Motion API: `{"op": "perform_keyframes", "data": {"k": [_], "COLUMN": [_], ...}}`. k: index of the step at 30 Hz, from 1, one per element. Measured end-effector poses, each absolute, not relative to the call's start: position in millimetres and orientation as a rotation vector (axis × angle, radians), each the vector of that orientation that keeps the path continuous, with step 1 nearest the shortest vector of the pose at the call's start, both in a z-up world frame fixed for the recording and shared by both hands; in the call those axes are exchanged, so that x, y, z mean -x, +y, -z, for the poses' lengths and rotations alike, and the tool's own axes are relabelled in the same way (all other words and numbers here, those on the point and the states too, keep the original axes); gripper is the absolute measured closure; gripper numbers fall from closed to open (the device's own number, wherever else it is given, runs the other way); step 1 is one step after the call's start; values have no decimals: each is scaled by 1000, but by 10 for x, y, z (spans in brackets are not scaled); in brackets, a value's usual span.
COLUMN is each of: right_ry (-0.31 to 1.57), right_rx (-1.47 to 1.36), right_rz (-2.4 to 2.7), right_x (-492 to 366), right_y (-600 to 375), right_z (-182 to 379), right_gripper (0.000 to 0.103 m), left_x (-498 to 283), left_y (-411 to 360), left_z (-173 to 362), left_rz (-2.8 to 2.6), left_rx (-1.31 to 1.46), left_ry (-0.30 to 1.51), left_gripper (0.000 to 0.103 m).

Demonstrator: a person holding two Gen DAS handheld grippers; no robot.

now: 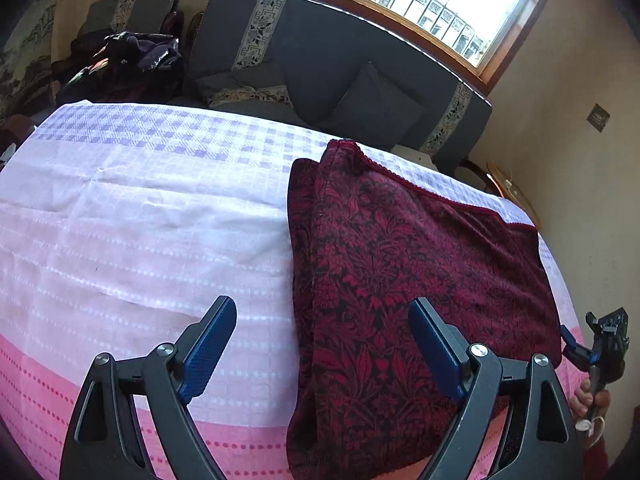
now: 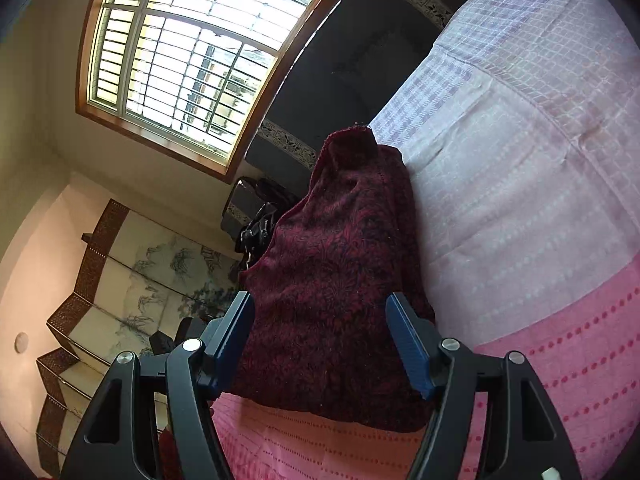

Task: Fold small clothes

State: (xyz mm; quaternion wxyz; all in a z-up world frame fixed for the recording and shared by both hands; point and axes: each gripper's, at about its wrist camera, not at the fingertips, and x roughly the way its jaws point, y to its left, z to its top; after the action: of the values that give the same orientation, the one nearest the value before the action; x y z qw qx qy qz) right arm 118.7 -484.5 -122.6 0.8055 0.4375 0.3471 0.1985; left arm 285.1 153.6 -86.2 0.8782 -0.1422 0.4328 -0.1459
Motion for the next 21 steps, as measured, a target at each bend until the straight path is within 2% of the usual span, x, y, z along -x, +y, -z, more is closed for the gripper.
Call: {"op": "perform_keyframes", "data": {"k": [3,5,6,7,9,10,16,21], "right_ry": [770,787,795,800,802,798,790,797], "right_rx": [-940,-935,-935,-940,-957,-965,-955,-928], "right_rz": [-413,-409,-407,-407,-404,-404,-412,-393], "right_x": [-986,-895,-868,-853,-840,-834,-782,-715], "right_y": [-4846,-4825,-4816,-4812,-4814,-4817,-4824,-4870], "right_z": [1319,1387,1417,1447,1487,1493,1462,1468], "right_gripper": [37,37,37,37,37,37,37,37], "left_x": [-2744,-2684,-2665,-2649,-2600,-2565,-2195,-1946], "left_y": [1614,1610,1582,1542,1458,1435,1475,1424], "left_z": [943,971,996,1022,1047,1031,952,1140], "left_rz": [357,368,378,392,400,404,415,405], "left_rx": [370,383,372,352,304,288,336,245], "left_ry": [936,961,979,1000,1019,1009,962,935], "left_gripper": [17,26,44,66,88,94,95,95]}}
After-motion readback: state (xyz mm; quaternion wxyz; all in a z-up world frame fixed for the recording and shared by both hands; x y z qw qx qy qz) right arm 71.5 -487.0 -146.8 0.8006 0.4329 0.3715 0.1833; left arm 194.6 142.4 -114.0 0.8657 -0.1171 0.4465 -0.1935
